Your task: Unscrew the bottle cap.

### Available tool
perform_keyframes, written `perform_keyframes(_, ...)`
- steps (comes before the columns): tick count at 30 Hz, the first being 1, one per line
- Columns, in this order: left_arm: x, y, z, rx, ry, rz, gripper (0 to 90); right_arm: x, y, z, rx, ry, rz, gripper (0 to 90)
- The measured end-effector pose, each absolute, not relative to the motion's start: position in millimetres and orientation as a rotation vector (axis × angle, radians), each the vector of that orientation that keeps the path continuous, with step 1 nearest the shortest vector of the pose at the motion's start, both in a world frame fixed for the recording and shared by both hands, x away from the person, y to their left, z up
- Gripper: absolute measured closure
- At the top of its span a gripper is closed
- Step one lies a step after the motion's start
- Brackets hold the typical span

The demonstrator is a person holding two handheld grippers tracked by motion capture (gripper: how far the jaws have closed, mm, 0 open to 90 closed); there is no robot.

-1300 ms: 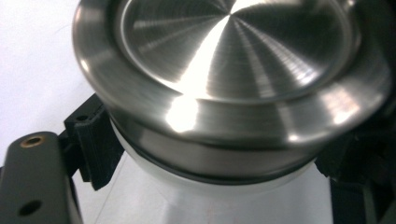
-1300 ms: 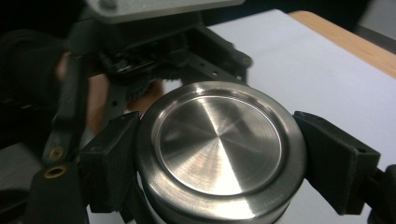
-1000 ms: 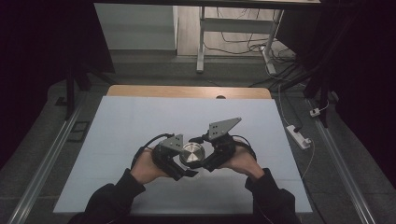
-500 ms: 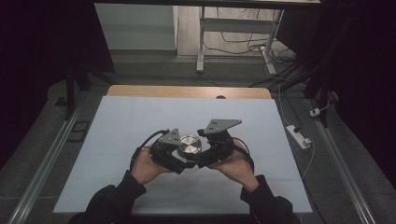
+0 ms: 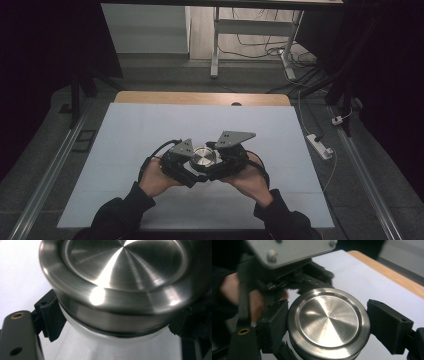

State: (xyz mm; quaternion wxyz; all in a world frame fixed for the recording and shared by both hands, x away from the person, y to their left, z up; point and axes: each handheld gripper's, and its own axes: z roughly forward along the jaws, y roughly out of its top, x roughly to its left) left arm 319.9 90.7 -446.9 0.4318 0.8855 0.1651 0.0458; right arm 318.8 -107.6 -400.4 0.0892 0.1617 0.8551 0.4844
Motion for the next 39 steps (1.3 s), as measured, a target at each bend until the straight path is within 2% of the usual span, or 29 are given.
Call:
perform_keyframes(13, 313, 85, -448, 2.191, 0.154, -0.061, 15.9, 337, -130, -409, 0.001, 2.748, 1.744, 19.4)
perform_keyframes(15, 313, 85, -446, 2.177, 0.171, -0.048, 15.9, 339, -132, -410, 0.012, 2.748, 1.787, 18.6)
perform_keyframes(18, 315, 89, -443, 2.160, 0.249, 0.005, 15.9, 340, -131, -406, 0.182, 2.736, 1.762, 6.3)
perform_keyframes(21, 318, 94, -442, 2.135, 0.357, 0.061, 15.9, 335, -128, -397, 0.388, 2.664, 1.600, 1.7)
perform_keyframes(24, 320, 96, -443, 2.149, 0.443, 0.132, 15.9, 326, -120, -394, 0.484, 2.594, 1.488, 3.4)
perform_keyframes(29, 321, 94, -446, 2.158, 0.519, 0.173, 15.9, 316, -108, -395, 0.527, 2.515, 1.420, 8.1)
perform_keyframes(31, 320, 91, -446, 2.160, 0.525, 0.186, 15.9, 313, -103, -398, 0.542, 2.485, 1.388, 8.9)
perform_keyframes(35, 318, 89, -444, 2.177, 0.503, 0.199, 15.9, 312, -100, -403, 0.557, 2.446, 1.361, 17.5)
perform_keyframes(39, 318, 90, -444, 2.183, 0.461, 0.172, 15.9, 312, -104, -400, 0.523, 2.474, 1.406, 19.5)
